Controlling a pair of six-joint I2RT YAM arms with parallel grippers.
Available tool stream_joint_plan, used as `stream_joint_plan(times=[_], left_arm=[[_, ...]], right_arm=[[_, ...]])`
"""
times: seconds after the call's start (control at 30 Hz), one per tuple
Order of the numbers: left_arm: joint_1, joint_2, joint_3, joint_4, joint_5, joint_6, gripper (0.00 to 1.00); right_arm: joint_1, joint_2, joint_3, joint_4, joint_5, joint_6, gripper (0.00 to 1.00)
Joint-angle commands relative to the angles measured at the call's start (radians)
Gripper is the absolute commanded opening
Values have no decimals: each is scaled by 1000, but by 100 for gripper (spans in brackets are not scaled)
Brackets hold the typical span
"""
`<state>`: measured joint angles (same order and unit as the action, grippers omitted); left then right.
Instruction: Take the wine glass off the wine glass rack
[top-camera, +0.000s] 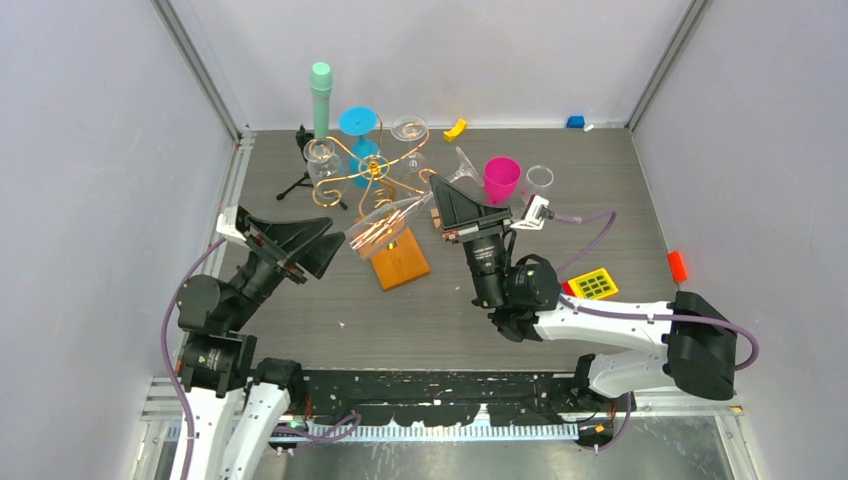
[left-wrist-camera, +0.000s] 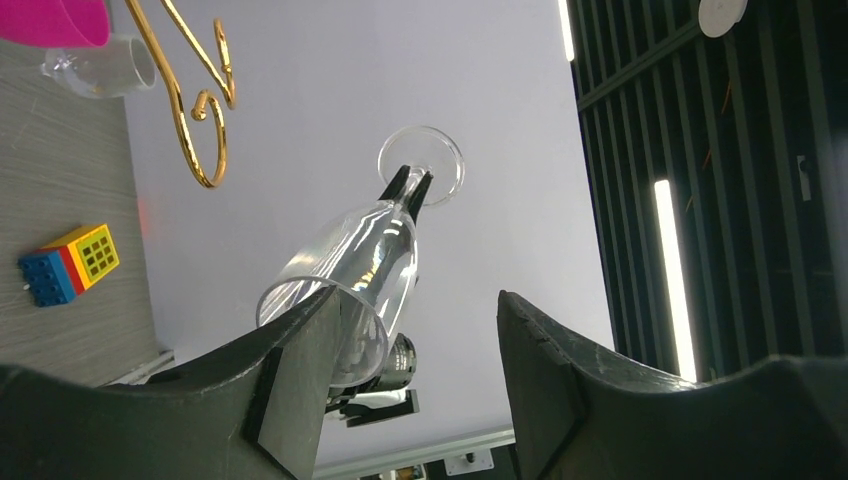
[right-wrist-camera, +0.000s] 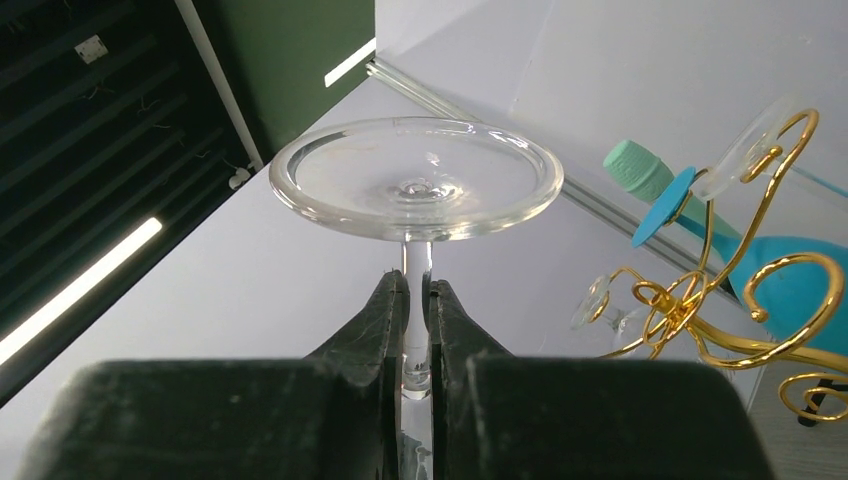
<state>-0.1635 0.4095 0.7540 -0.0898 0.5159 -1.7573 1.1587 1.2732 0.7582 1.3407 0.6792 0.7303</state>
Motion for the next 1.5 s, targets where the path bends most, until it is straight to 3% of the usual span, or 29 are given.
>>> stream_joint_plan(times=[0.0,0.33,0.47,0.6,0.77,0.97,1.03,1.17,1.23,1.47], left_arm=[[-3,-6,11,10,13,-11,61],[-3,5,31,31,35,-24,61],[-3,27,43,74,50,-29,56],[-3,52,44,104,61,-19,41],[-3,65,44,133,57,5,4],[-4,92,81,145,62,78,0],[-4,119,114,145,79,131,0],[-4,182,213,144,122,234,0],[-3,212,249,144,132,268,0],[-3,315,350,140,150,341,0]], right_arm=[[6,30,79,66,12,-50,0],[7,102,127,60,-21,-15,0],[5,125,125,58,-23,15,0],[6,133,124,57,-32,38,0],[6,114,105,56,-33,48,0],[7,79,94,38,-71,38,1],[7,66,90,27,-91,35,7],[6,19,68,-17,-105,44,33],[6,-6,60,-52,-106,48,41],[5,-102,24,-176,-119,61,58]])
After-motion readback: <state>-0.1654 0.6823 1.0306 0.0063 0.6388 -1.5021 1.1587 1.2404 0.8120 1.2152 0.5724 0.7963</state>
